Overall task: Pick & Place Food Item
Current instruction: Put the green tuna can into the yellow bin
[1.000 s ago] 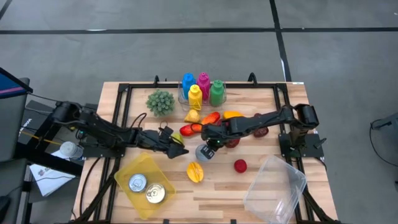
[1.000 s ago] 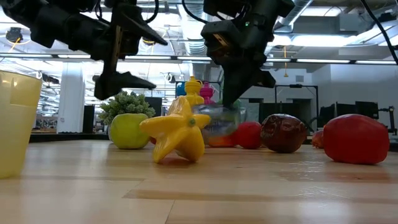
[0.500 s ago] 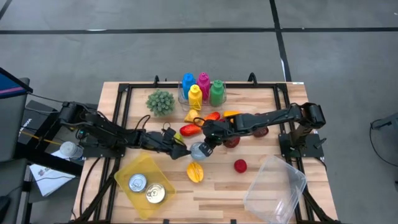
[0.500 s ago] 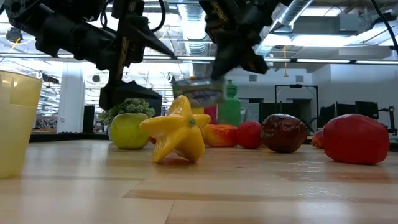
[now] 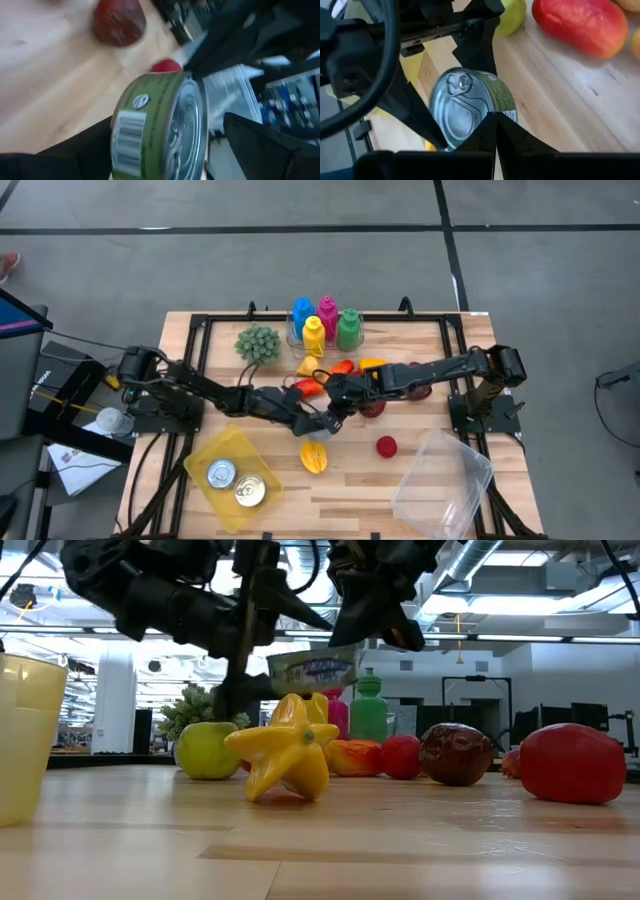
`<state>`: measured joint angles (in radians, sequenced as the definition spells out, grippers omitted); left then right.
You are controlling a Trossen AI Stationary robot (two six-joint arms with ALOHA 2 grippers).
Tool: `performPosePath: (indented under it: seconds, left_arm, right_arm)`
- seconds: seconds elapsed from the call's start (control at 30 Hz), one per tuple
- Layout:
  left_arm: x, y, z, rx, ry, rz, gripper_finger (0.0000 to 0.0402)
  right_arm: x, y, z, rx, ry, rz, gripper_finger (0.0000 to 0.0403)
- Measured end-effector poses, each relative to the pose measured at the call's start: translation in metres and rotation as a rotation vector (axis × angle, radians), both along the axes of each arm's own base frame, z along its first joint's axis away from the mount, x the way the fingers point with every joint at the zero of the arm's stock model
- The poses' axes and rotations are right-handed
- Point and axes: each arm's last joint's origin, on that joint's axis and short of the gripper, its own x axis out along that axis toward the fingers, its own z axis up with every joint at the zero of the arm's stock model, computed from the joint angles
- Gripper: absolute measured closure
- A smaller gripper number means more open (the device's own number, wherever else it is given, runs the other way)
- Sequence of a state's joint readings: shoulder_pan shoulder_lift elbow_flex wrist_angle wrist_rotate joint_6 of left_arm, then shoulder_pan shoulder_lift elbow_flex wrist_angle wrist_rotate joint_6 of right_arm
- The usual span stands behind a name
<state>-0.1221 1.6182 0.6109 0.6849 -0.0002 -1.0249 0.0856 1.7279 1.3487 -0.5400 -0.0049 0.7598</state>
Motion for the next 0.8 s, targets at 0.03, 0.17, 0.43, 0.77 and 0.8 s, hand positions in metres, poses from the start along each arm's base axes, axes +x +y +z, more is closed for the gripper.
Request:
performPosePath:
  seconds: [0.03,0.17,0.43,0.77,0.8]
  left_arm:
    - [0.003,-0.001,0.001,-0.004,0.0,-0.024,0.0075]
    - [0.004,-0.002,0.001,-0.01,0.017,-0.056,0.0119]
    - [0.0,-0.001,0.004,-0.012,0.044,-0.049,0.0267]
    - [-0.024,-0.003,0.036,-0.07,0.099,-0.165,0.0275]
    - [-0.031,-0.005,0.044,-0.073,0.097,-0.21,0.0275]
  right_arm:
    - [-0.001,0.0,0.0,0.0,0.007,0.001,0.0403]
    - [-0.002,0.005,-0.001,-0.003,0.024,0.013,0.0403]
    - [-0.004,0.007,-0.002,-0.006,0.037,0.021,0.0403]
    - [-0.031,0.005,0.037,-0.069,-0.027,0.037,0.0385]
    - [-0.037,0.006,0.043,-0.082,-0.029,0.034,0.0382]
